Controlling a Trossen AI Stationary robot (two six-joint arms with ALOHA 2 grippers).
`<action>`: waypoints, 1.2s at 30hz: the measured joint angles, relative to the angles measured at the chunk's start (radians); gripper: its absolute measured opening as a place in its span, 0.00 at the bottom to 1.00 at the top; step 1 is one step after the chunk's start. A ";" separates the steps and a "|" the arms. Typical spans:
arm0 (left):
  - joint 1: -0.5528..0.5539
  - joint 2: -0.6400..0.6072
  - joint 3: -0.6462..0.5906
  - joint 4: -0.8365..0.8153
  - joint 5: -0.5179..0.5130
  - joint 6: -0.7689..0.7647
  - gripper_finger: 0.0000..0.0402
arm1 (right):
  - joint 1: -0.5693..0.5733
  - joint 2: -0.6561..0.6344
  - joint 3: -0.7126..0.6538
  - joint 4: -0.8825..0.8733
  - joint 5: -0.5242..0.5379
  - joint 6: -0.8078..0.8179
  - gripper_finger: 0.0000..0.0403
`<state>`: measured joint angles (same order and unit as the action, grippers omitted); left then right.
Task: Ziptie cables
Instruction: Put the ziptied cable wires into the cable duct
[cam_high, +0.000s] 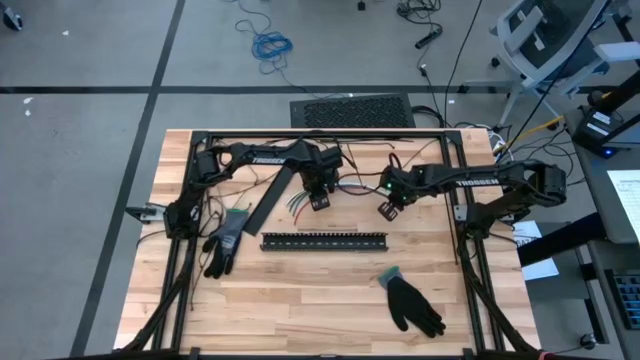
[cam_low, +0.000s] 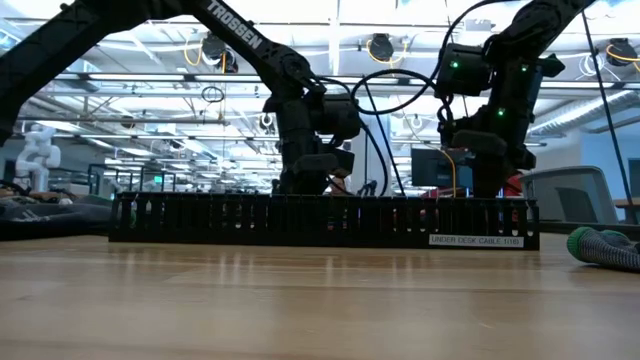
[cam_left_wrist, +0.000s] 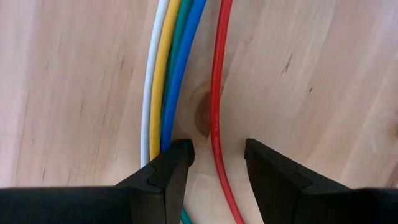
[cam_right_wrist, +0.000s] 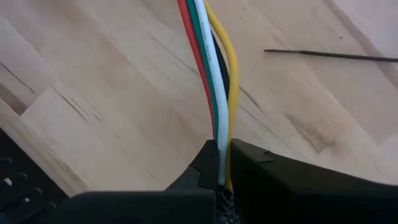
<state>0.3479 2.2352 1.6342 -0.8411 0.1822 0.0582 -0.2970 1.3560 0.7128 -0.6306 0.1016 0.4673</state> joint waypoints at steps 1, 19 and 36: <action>-0.003 0.001 0.009 -0.009 0.000 0.002 0.40 | -0.005 0.000 0.000 0.001 -0.001 -0.005 0.00; 0.005 0.006 0.312 -0.200 -0.133 0.116 0.40 | -0.039 0.000 0.000 0.033 0.001 -0.038 0.00; 0.065 0.006 0.205 -0.035 0.059 0.055 0.40 | -0.038 0.000 0.000 0.040 0.002 -0.045 0.00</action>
<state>0.4131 2.2410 1.8394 -0.8757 0.2408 0.1130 -0.3351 1.3560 0.7128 -0.5907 0.1032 0.4221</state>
